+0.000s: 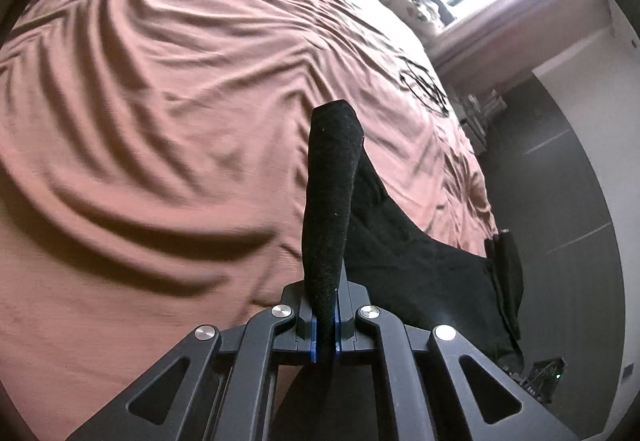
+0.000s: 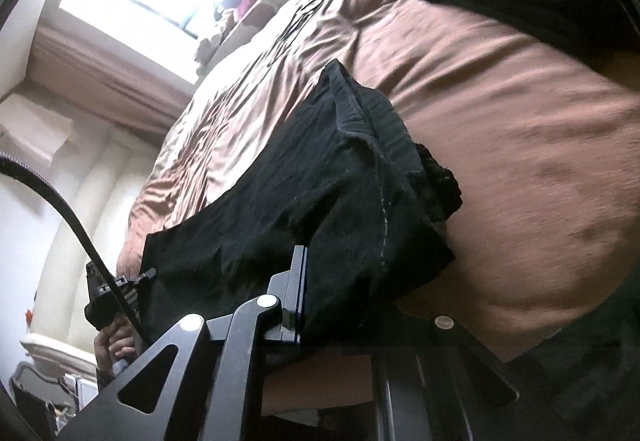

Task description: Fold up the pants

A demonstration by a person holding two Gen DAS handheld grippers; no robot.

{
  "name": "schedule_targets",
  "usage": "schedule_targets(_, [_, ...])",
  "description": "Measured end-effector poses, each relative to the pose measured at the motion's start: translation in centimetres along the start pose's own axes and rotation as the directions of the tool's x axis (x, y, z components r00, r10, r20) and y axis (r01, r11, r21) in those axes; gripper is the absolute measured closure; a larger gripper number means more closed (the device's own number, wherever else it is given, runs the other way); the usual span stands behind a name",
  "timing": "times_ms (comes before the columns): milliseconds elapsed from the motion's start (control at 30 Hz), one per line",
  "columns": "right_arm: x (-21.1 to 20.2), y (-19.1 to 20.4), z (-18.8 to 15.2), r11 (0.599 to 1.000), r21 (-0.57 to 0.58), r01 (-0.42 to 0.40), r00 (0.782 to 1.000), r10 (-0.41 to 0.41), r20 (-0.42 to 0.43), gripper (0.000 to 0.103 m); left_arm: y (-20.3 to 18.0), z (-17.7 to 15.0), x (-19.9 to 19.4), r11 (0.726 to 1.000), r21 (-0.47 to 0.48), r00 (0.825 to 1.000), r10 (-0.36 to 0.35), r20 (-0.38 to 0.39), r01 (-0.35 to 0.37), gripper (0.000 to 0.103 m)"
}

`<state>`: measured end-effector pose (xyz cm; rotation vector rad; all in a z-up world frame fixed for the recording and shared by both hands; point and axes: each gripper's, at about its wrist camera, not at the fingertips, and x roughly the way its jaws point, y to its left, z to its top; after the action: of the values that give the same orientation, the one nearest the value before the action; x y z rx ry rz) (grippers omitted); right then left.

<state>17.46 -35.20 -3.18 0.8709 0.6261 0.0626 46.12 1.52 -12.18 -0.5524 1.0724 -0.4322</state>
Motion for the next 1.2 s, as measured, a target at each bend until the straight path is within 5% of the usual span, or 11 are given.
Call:
schedule_targets(533, [9.7,6.8,-0.7,0.996,-0.077,-0.032,0.996,0.026,-0.082,0.096,9.1,1.6,-7.4,0.997,-0.068,0.997,0.049,0.059,-0.045,0.098])
schedule_targets(767, [11.5,7.4,-1.0,0.995,-0.098,-0.016,0.996,0.007,-0.09,0.095,11.1,2.3,-6.2,0.996,-0.075,0.999,0.049,0.009,-0.049,0.096])
schedule_targets(1000, [11.8,6.3,-1.5,0.995,-0.085,0.045,0.989,-0.056,-0.138,0.083,12.6,0.6,-5.5,0.989,-0.088,0.993,0.118,-0.027,-0.119,0.07])
schedule_targets(1200, [9.9,6.1,-1.9,0.986,-0.152,0.065,0.987,-0.085,-0.133,0.079,14.3,-3.1,-7.3,0.982,-0.138,0.992,0.122,-0.036,-0.126,0.068])
